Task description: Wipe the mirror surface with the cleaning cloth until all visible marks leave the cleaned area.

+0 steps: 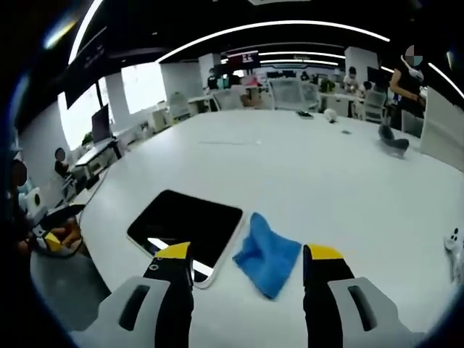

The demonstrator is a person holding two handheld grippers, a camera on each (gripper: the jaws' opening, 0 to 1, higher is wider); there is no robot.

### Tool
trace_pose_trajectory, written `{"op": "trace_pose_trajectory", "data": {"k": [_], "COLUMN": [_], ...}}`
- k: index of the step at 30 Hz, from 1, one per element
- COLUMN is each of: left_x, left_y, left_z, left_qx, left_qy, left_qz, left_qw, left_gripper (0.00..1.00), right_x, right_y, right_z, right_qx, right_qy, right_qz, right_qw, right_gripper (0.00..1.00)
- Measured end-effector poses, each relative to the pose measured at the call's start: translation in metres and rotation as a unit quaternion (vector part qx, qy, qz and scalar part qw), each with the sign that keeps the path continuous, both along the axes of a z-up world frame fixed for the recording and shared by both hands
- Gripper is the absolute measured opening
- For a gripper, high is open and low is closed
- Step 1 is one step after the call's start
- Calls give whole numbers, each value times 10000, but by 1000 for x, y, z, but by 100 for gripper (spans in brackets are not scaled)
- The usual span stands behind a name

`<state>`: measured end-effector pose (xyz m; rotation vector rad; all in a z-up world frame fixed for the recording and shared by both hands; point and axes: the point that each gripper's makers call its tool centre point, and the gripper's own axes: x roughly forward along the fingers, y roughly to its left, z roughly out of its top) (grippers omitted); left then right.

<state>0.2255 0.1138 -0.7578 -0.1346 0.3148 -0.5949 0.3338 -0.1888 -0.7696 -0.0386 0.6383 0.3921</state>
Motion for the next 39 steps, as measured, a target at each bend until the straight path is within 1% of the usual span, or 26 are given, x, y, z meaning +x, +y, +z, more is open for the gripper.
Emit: {"op": "trace_pose_trajectory", "data": {"k": [5, 10, 20, 26, 32, 36, 38, 39], "left_x": [0, 0, 0, 0, 0, 0, 0, 0], "left_y": [0, 0, 0, -2, -1, -2, -2, -2], "left_z": [-1, -1, -2, 1, -1, -3, -4, -4], "left_qx": [7, 33, 45, 18, 37, 52, 60, 63], "left_qy": [26, 36, 39, -50, 6, 56, 91, 91], "left_qz": [-4, 3, 6, -38, -30, -42, -39, -35], "left_qw": [10000, 10000, 10000, 10000, 10000, 10000, 9999, 9999], "left_gripper": [98, 99, 99, 99, 99, 99, 99, 99], "right_x": [6, 10, 16, 23, 29, 33, 33, 35], "right_y": [0, -1, -4, -9, -5, -6, -6, -6], "right_z": [-10, -26, -44, -50, -58, -70, -76, -78], "right_qx": [-145, -289, -687, -1146, -1217, -1342, -1437, -1465], "right_qy": [115, 334, 526, 607, 716, 822, 929, 917], "right_qz": [102, 195, 436, 679, 832, 963, 1048, 1066], "right_qw": [9998, 9988, 9953, 9892, 9865, 9828, 9797, 9792], "right_gripper": [56, 53, 48, 45, 43, 39, 36, 36]}}
